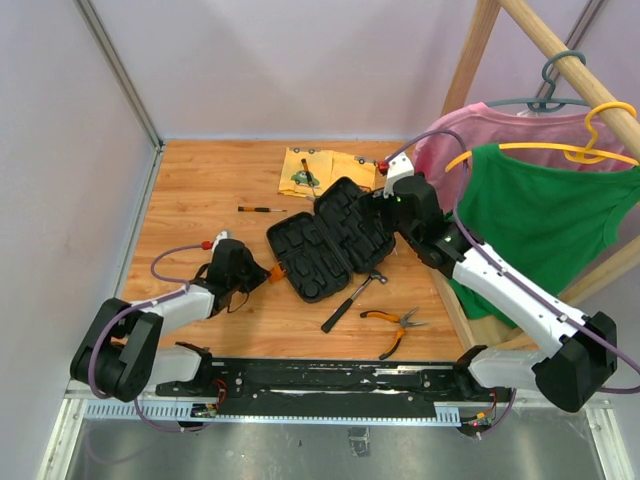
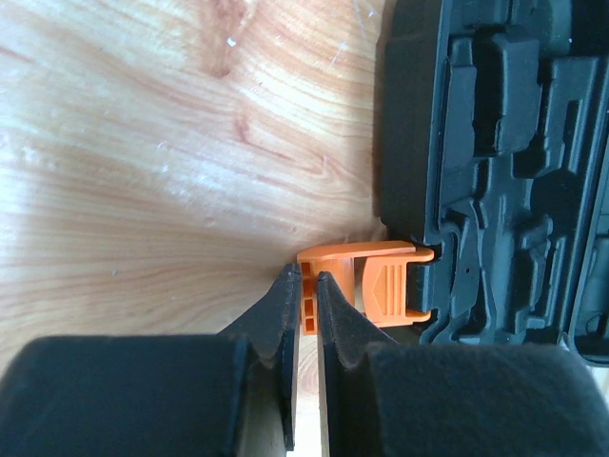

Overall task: Sort the tools into containers
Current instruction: Open the storage box at the center of the board.

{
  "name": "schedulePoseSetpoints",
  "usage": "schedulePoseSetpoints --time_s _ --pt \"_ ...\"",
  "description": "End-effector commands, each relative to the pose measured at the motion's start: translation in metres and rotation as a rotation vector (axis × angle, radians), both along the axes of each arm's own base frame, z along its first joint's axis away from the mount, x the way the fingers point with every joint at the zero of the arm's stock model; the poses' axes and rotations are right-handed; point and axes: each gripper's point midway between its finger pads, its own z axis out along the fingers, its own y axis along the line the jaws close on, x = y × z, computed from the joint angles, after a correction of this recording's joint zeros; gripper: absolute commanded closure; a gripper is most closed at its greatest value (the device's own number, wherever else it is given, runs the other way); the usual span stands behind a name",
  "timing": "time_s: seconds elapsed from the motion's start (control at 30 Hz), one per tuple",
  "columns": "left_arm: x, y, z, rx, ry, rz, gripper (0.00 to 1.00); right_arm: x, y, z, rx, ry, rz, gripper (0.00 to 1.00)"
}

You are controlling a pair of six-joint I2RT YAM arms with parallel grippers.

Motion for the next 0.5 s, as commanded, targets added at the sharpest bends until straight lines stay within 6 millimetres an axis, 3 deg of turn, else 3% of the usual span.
schedulePoseSetpoints --time_s 0.0,0.23,0.47 --pt "-0.035 0.022 -0.024 0.117 0.143 0.001 0.93 -0.013 0.011 -0.018 0.032 0.073 0.092 0.01" --pt "-0.042 0.028 -0.008 0.115 0.112 0.023 0.83 -0.021 0.011 -0.058 0.029 0.176 0.079 0.01" --pt "-0.044 0.035 0.017 0.106 0.053 0.057 0.68 -0.004 -0.001 -0.084 0.079 0.302 0.034 0.01"
